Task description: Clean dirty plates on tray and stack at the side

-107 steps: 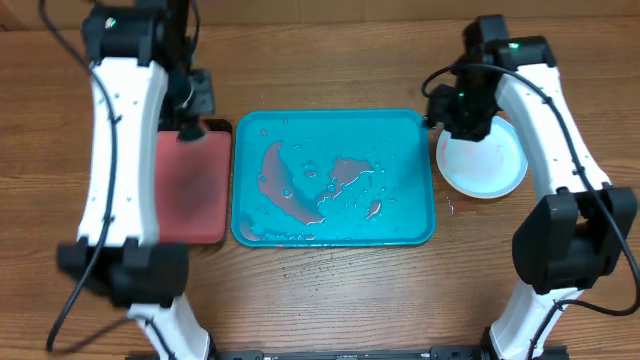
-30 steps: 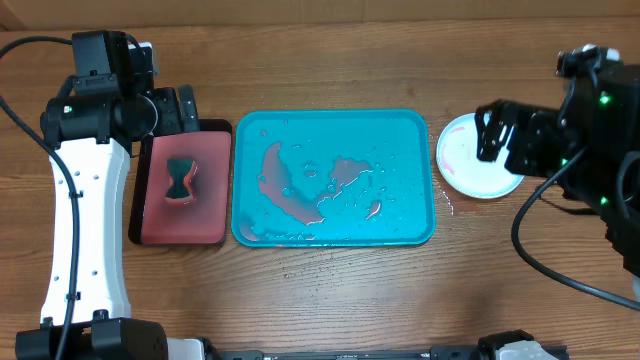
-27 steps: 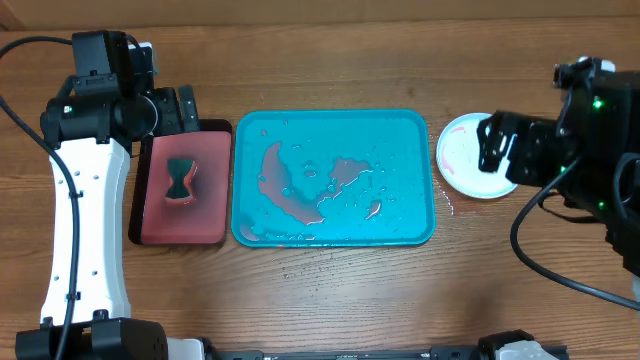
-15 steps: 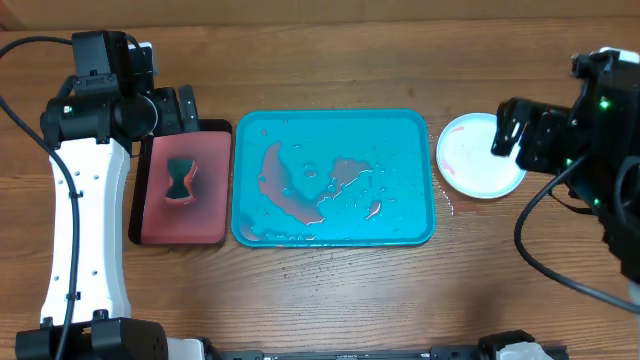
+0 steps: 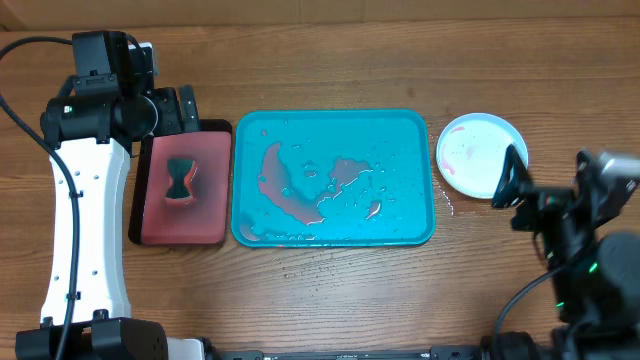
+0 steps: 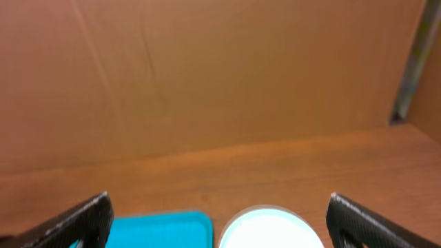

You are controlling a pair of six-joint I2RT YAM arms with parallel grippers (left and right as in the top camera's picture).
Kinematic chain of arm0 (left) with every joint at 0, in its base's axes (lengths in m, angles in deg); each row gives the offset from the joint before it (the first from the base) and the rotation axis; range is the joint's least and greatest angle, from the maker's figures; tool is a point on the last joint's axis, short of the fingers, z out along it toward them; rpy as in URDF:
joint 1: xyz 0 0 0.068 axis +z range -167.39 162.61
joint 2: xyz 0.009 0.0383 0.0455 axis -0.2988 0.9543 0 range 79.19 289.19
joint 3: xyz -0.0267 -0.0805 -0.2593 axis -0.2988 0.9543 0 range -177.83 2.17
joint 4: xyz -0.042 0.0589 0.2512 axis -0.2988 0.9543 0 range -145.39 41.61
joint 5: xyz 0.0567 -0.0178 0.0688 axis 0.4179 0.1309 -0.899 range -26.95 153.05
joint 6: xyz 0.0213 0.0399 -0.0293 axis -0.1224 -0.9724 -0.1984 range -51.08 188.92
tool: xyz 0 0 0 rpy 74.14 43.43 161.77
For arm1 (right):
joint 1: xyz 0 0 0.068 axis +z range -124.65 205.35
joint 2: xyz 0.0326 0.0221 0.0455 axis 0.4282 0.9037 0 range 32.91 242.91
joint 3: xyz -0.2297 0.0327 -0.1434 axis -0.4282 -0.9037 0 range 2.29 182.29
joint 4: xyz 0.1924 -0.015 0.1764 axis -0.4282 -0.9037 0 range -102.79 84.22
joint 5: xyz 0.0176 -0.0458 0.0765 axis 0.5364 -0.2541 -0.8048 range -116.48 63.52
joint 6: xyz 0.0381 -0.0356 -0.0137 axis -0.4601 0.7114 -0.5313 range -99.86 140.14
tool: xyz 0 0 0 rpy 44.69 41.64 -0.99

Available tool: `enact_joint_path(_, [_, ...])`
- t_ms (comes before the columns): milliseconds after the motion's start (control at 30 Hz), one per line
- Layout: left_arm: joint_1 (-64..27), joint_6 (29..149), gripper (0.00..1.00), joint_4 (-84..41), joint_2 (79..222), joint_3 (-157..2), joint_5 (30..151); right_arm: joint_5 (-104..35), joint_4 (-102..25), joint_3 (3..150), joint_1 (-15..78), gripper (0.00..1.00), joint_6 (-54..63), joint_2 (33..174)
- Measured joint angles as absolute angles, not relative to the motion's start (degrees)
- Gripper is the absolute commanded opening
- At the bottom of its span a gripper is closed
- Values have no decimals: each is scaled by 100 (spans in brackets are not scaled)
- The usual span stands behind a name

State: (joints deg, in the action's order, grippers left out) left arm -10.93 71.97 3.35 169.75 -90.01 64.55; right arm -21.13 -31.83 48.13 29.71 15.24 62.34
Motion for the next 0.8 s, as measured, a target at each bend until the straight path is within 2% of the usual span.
enact_joint_path(133, [-1093,7197,100,341,16975,-9001,6461,-2312,-1618,3037,2923,100,1565,5288])
enact_joint_path(300, [-1093,7197,100,335,16975,-9001,6459,-2481,-669,1329,2910,100,1565,4215])
enact_joint_path(500, [-1093,7197,100,335,16975,-9001,6459,-2590,-595,370,2910,100,1567,3413])
enact_joint_path(800, [-1091,7197,100,337,16975,-9001,6459,-2677,-1091,335,2910,100,1565,3371])
